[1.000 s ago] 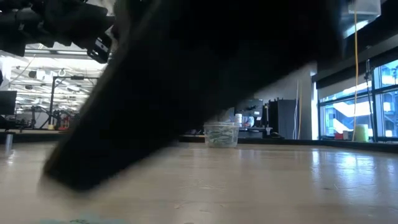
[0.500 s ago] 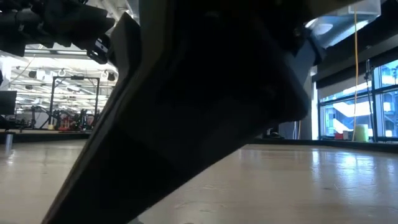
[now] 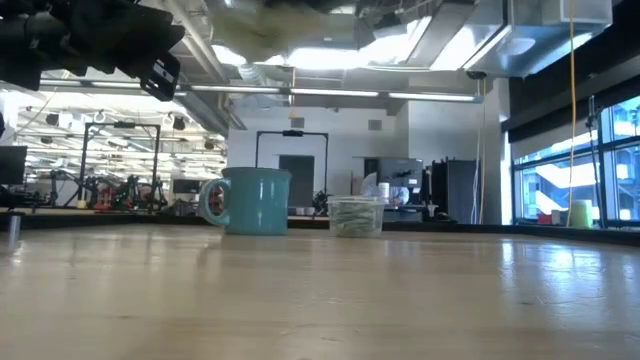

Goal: Pick and place items into bin
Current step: Put the white stevia packet into the transparent bin

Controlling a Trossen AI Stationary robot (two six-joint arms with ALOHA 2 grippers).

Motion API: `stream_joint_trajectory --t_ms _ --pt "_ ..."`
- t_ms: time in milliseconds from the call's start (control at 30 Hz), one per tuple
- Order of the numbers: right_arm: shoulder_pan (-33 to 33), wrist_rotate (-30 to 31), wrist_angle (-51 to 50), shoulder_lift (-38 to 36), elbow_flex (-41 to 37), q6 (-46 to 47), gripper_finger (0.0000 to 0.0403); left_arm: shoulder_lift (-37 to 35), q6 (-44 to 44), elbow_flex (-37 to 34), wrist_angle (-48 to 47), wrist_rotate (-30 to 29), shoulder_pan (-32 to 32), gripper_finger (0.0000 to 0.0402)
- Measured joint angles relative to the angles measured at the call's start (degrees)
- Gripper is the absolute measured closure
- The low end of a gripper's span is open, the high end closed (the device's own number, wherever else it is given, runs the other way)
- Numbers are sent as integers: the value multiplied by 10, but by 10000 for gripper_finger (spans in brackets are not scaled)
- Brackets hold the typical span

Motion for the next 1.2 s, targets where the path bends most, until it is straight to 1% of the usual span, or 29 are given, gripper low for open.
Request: stream_joint_trajectory --t_ms 100,200,333,467,500,600,700,800,900,1000,1133,1200 --pt "-15 69 -78 -51 -2 15 399 0 0 0 0 0 0 338" --pt "-41 104 -125 -110 -3 29 399 0 0 0 0 0 0 337" --pt "-102 107 -150 -165 -25 24 399 0 1 1 0 0 0 336" --pt "-184 109 -152 -194 -57 -3 399 0 2 2 0 0 0 339" --pt "-206 106 -151 -194 -67 -9 399 0 2 2 0 0 1 340" --pt "-275 61 -138 -190 -105 -30 399 0 2 2 0 -1 1 340" --pt "-337 12 -79 -192 -156 -50 399 0 15 2 -1 -4 1 339" --pt "-387 5 -45 -191 -198 -65 399 0 35 2 -2 -6 1 340" --pt "-424 -7 7 -192 -237 -85 399 0 50 2 -2 -13 1 341" --pt "-455 -46 46 -191 -266 -97 399 0 52 2 -3 -32 1 340" --pt "-480 -57 98 -192 -310 -109 399 0 52 2 -3 -49 1 342" --pt "-487 -74 135 -192 -328 -111 399 0 52 2 -3 -52 1 343"
